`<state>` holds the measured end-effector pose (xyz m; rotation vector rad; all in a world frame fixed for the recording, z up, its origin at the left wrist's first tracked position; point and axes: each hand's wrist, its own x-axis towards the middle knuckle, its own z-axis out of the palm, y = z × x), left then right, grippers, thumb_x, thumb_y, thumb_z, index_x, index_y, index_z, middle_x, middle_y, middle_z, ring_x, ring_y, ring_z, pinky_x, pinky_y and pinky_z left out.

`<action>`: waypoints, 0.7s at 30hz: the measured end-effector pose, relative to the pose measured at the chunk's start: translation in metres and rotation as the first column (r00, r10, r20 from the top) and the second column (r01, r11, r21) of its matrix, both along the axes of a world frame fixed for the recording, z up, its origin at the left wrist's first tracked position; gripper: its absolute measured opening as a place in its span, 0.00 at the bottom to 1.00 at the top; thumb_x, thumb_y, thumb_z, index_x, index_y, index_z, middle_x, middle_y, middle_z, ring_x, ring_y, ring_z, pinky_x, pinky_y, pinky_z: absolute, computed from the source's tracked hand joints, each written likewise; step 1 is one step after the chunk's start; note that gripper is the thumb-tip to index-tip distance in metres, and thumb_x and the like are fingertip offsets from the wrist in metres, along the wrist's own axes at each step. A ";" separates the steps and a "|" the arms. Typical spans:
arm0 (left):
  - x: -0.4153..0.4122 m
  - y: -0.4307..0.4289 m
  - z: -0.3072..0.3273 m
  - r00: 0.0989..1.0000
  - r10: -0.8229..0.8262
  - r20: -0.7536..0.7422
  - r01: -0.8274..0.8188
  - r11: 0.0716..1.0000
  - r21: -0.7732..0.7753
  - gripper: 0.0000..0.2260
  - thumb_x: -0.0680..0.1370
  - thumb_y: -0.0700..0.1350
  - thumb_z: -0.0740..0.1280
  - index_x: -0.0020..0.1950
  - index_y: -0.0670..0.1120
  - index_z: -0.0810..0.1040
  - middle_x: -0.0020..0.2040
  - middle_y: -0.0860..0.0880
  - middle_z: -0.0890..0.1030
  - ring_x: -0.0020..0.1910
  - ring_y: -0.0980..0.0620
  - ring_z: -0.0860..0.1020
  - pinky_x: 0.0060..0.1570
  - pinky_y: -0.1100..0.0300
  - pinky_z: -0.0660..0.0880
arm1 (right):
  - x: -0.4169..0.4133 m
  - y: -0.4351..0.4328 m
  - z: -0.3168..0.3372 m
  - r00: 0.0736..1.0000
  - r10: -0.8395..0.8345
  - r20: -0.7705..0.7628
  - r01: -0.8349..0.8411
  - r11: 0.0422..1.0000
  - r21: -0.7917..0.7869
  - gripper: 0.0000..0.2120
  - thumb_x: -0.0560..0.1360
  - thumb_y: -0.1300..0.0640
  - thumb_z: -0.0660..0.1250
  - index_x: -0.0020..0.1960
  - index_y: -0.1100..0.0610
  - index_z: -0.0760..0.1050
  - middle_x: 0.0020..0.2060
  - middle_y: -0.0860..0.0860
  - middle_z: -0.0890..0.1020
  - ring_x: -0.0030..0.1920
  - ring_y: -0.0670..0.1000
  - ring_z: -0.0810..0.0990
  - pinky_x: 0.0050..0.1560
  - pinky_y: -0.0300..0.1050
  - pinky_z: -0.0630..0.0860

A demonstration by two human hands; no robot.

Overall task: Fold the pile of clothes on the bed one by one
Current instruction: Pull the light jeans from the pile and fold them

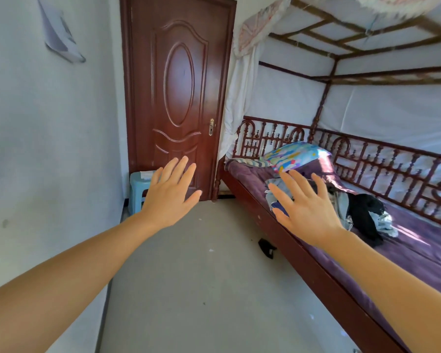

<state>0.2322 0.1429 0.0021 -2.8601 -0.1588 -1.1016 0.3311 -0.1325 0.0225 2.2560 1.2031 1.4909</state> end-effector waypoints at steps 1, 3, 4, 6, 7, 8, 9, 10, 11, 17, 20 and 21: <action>0.013 0.007 0.001 1.000 0.011 -0.003 -0.011 0.999 -0.031 0.31 0.75 0.57 0.50 0.67 0.38 0.71 0.68 0.38 0.71 0.67 0.37 0.69 0.61 0.39 0.67 | 0.013 0.009 -0.002 1.000 -0.005 -0.010 0.005 1.000 -0.008 0.24 0.71 0.47 0.54 0.57 0.58 0.80 0.56 0.62 0.80 0.57 0.61 0.79 0.54 0.67 0.72; 0.037 0.021 -0.001 1.000 0.031 -0.005 -0.031 0.997 -0.068 0.32 0.75 0.58 0.48 0.69 0.38 0.69 0.70 0.38 0.68 0.69 0.37 0.66 0.64 0.40 0.64 | 0.044 0.027 -0.005 0.999 -0.006 -0.032 0.005 1.000 -0.003 0.21 0.71 0.48 0.59 0.56 0.58 0.80 0.55 0.61 0.80 0.56 0.61 0.80 0.53 0.67 0.72; 0.049 0.029 0.001 0.999 0.033 -0.019 -0.034 0.997 -0.063 0.32 0.74 0.59 0.48 0.69 0.38 0.69 0.70 0.39 0.68 0.70 0.38 0.66 0.64 0.40 0.64 | 0.062 0.038 -0.003 0.999 0.002 -0.053 -0.002 1.000 0.003 0.20 0.70 0.49 0.64 0.56 0.59 0.80 0.55 0.62 0.80 0.56 0.62 0.80 0.53 0.68 0.72; 0.071 0.049 0.003 0.998 0.035 -0.059 -0.036 0.999 -0.018 0.31 0.74 0.58 0.50 0.67 0.38 0.72 0.68 0.38 0.71 0.67 0.37 0.69 0.61 0.39 0.67 | 0.100 0.063 0.002 0.997 0.045 -0.062 -0.044 0.999 0.016 0.20 0.68 0.50 0.69 0.56 0.59 0.80 0.55 0.62 0.80 0.56 0.62 0.79 0.53 0.67 0.72; 0.081 0.060 0.003 0.996 0.057 -0.073 -0.057 0.998 -0.001 0.30 0.74 0.57 0.51 0.65 0.38 0.74 0.67 0.38 0.72 0.66 0.36 0.71 0.59 0.38 0.69 | 0.119 0.076 0.004 0.997 0.068 -0.042 -0.067 0.997 0.024 0.20 0.69 0.49 0.68 0.56 0.59 0.79 0.55 0.62 0.80 0.56 0.62 0.79 0.53 0.66 0.73; 0.092 0.072 0.004 0.993 0.085 -0.079 -0.084 0.996 0.010 0.29 0.74 0.57 0.52 0.63 0.38 0.75 0.66 0.37 0.73 0.64 0.36 0.72 0.57 0.38 0.70 | 0.137 0.091 0.007 0.996 0.088 -0.028 -0.087 0.995 0.044 0.20 0.70 0.49 0.64 0.57 0.59 0.79 0.55 0.62 0.80 0.57 0.62 0.79 0.53 0.65 0.73; 0.101 0.084 0.007 0.990 0.112 -0.082 -0.111 0.994 0.012 0.29 0.74 0.57 0.53 0.63 0.37 0.76 0.65 0.37 0.74 0.63 0.36 0.73 0.56 0.38 0.71 | 0.151 0.108 0.010 0.994 0.101 -0.041 -0.098 0.993 0.070 0.21 0.71 0.48 0.60 0.58 0.58 0.78 0.55 0.61 0.80 0.57 0.61 0.78 0.53 0.64 0.74; 0.109 0.095 0.008 0.988 0.133 -0.083 -0.133 0.991 0.006 0.29 0.74 0.57 0.53 0.62 0.37 0.76 0.64 0.37 0.74 0.63 0.35 0.73 0.55 0.38 0.71 | 0.164 0.125 0.010 0.991 0.122 -0.060 -0.116 0.989 0.094 0.21 0.72 0.48 0.57 0.59 0.57 0.76 0.55 0.61 0.79 0.59 0.61 0.75 0.53 0.63 0.74; 0.116 0.107 0.008 0.985 0.149 -0.084 -0.149 0.989 -0.002 0.29 0.74 0.57 0.53 0.62 0.37 0.76 0.64 0.37 0.75 0.62 0.35 0.74 0.55 0.38 0.72 | 0.175 0.141 0.008 0.986 0.145 -0.078 -0.136 0.985 0.109 0.22 0.72 0.47 0.55 0.59 0.57 0.74 0.55 0.61 0.79 0.60 0.60 0.72 0.54 0.62 0.74; 0.160 0.190 0.000 0.972 0.229 -0.061 -0.222 0.970 0.098 0.24 0.72 0.54 0.55 0.51 0.39 0.81 0.56 0.38 0.80 0.54 0.37 0.79 0.46 0.40 0.76 | 0.239 0.232 -0.020 0.976 0.181 -0.118 -0.174 0.983 0.064 0.22 0.65 0.48 0.71 0.56 0.56 0.80 0.54 0.60 0.81 0.57 0.60 0.79 0.52 0.63 0.75; 0.189 0.240 -0.008 0.972 0.232 -0.038 -0.227 0.970 0.091 0.24 0.72 0.54 0.55 0.51 0.39 0.82 0.56 0.38 0.81 0.54 0.37 0.79 0.46 0.40 0.75 | 0.271 0.278 -0.024 0.975 0.151 -0.162 -0.142 0.988 0.069 0.28 0.58 0.48 0.79 0.56 0.56 0.80 0.53 0.60 0.81 0.56 0.60 0.80 0.50 0.64 0.75; 0.200 0.258 -0.010 0.974 0.224 -0.041 -0.221 0.973 0.072 0.24 0.72 0.54 0.55 0.51 0.39 0.82 0.56 0.38 0.80 0.54 0.36 0.79 0.47 0.39 0.75 | 0.283 0.293 -0.024 0.976 0.145 -0.164 -0.137 0.989 0.061 0.29 0.57 0.48 0.80 0.56 0.56 0.80 0.53 0.60 0.81 0.56 0.60 0.80 0.50 0.65 0.75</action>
